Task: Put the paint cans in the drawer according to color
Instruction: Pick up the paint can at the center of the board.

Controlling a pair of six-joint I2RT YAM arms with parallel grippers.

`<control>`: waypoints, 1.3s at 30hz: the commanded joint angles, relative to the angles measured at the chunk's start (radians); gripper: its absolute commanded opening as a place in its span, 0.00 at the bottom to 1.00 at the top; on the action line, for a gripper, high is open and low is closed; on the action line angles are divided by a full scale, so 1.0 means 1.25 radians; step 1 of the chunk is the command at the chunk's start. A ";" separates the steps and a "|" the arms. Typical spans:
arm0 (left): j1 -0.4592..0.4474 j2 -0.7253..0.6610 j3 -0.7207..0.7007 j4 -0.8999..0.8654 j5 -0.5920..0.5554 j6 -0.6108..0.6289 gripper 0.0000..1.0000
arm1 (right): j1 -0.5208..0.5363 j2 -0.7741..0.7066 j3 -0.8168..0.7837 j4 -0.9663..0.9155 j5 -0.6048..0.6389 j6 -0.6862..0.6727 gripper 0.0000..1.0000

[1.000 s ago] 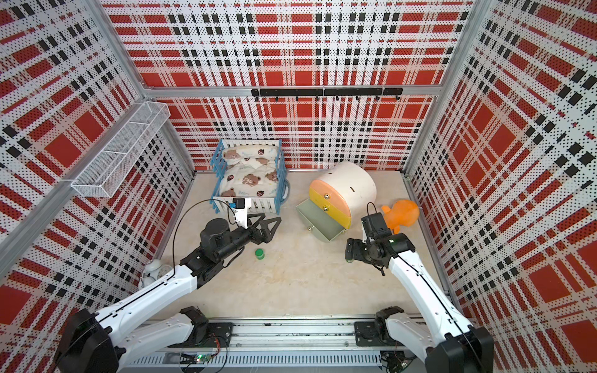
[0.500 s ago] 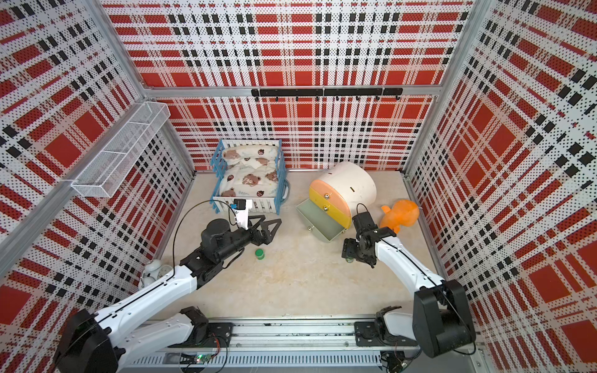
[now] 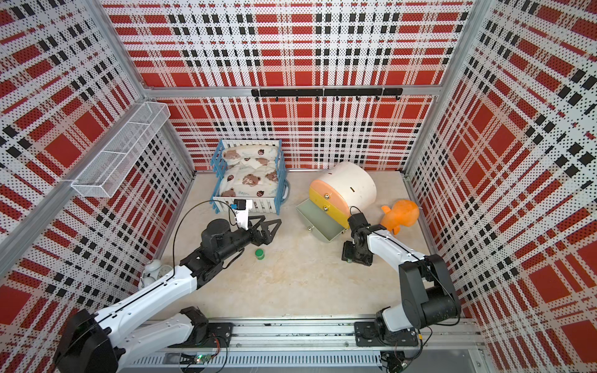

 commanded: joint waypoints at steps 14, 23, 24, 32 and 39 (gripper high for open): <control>0.004 -0.020 0.007 0.009 0.011 -0.001 0.98 | 0.007 -0.008 0.040 -0.038 0.046 -0.004 0.30; 0.006 -0.034 0.013 -0.007 0.001 0.001 0.98 | 0.016 -0.118 0.100 -0.170 0.080 0.001 0.20; 0.007 -0.036 0.015 -0.012 -0.001 0.002 0.98 | 0.023 -0.134 0.115 -0.190 0.087 0.005 0.20; 0.011 -0.053 0.034 -0.035 -0.008 0.005 0.98 | 0.142 -0.206 0.259 -0.296 0.135 0.071 0.19; 0.013 -0.069 0.036 -0.051 -0.018 0.005 0.98 | 0.262 -0.168 0.361 -0.298 0.155 0.103 0.19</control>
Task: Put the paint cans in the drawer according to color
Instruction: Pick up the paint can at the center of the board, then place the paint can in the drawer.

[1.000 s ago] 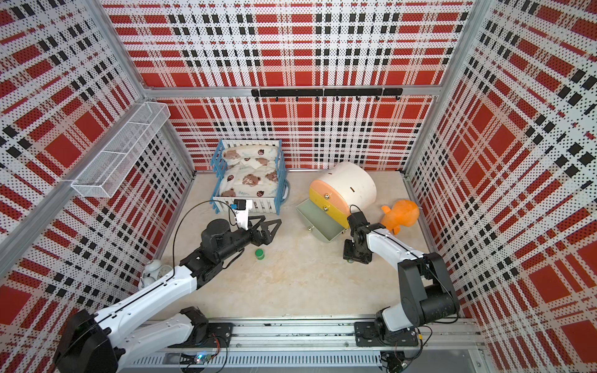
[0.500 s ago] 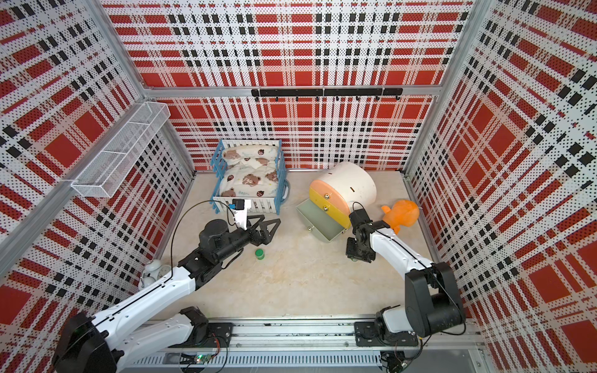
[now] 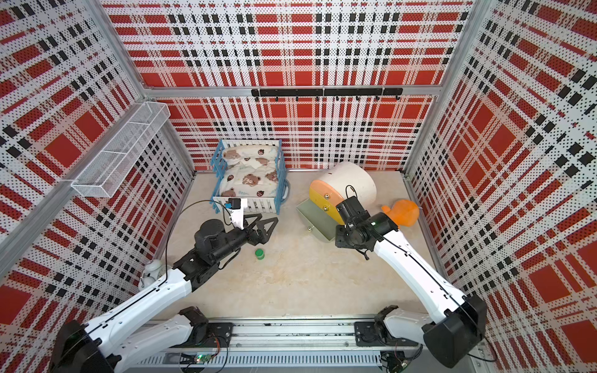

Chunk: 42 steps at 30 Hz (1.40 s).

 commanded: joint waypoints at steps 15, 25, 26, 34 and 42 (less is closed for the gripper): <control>0.007 -0.050 0.027 -0.038 -0.022 0.000 0.97 | 0.084 0.262 0.181 0.145 0.031 -0.021 0.19; 0.006 -0.053 0.036 -0.050 -0.016 0.001 0.96 | 0.084 0.388 0.295 0.167 0.077 -0.033 0.21; 0.006 -0.055 0.037 -0.051 -0.017 0.001 0.96 | 0.084 0.398 0.301 0.168 0.081 -0.033 0.21; 0.006 -0.062 0.033 -0.061 -0.022 0.004 0.96 | 0.075 0.464 0.318 0.174 0.104 -0.035 0.21; 0.007 -0.062 0.031 -0.063 -0.023 0.005 0.96 | 0.051 0.500 0.328 0.184 0.103 -0.041 0.21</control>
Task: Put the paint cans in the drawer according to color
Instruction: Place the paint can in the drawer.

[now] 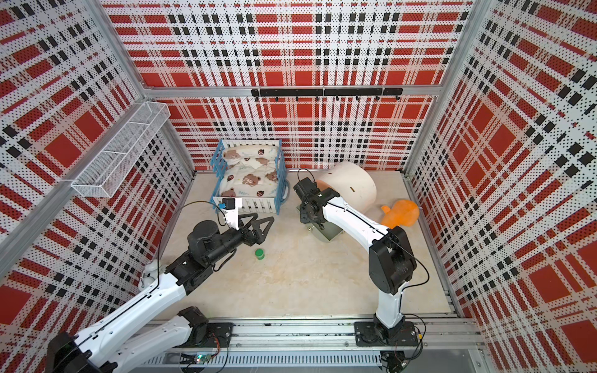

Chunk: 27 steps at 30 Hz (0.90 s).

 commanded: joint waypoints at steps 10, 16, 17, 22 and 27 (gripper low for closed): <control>0.006 -0.015 0.010 -0.005 -0.010 0.004 0.96 | -0.020 0.046 0.019 0.020 0.040 -0.004 0.21; 0.006 -0.014 0.007 -0.004 -0.011 0.004 0.96 | -0.022 0.070 0.022 0.023 0.032 -0.003 0.21; 0.006 -0.014 0.007 -0.004 -0.013 0.005 0.96 | -0.022 0.074 0.022 0.023 0.033 -0.002 0.21; 0.009 -0.007 -0.003 -0.012 -0.040 0.011 0.96 | -0.023 0.087 0.024 0.019 0.034 0.008 0.22; 0.009 -0.015 -0.010 -0.006 -0.039 0.005 0.96 | -0.023 0.096 0.022 0.020 0.027 0.011 0.25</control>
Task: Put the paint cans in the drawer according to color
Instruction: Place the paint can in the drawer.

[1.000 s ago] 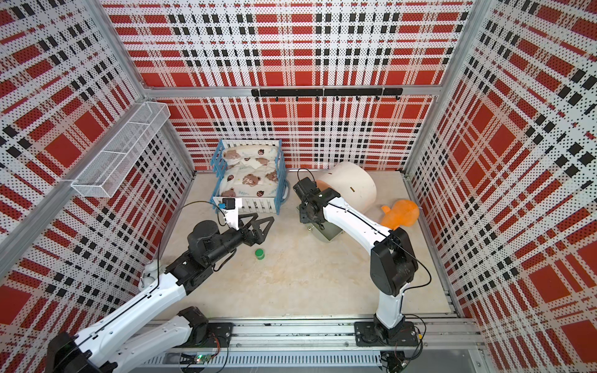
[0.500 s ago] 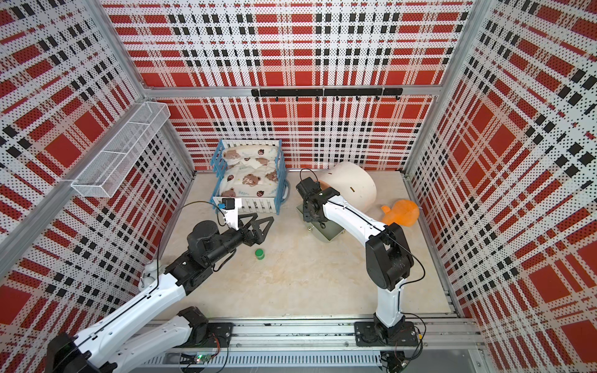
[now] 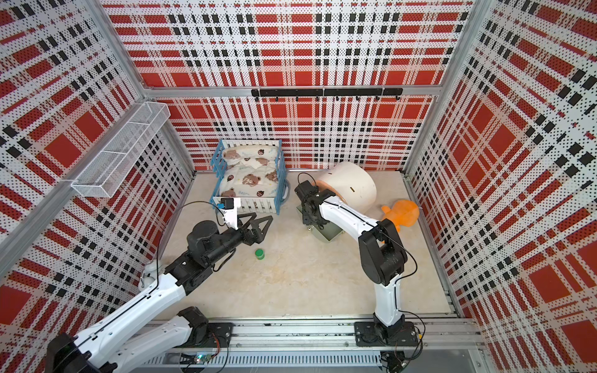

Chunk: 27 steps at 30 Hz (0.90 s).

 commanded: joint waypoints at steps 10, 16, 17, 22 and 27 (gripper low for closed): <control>0.006 -0.013 -0.006 0.011 0.014 -0.012 0.96 | -0.005 -0.004 0.026 0.001 0.012 0.008 0.44; 0.005 -0.013 0.006 -0.009 0.009 -0.013 0.96 | -0.005 -0.044 0.040 -0.017 0.007 -0.001 0.54; 0.006 -0.013 0.008 -0.015 0.009 -0.013 0.96 | -0.005 -0.051 0.042 -0.018 0.005 -0.004 0.55; 0.006 -0.014 0.015 -0.042 0.000 -0.021 0.96 | -0.003 -0.092 0.058 -0.035 -0.014 -0.015 0.55; 0.006 0.014 0.047 -0.143 -0.039 -0.055 0.96 | -0.002 -0.162 0.075 -0.036 -0.065 -0.050 0.55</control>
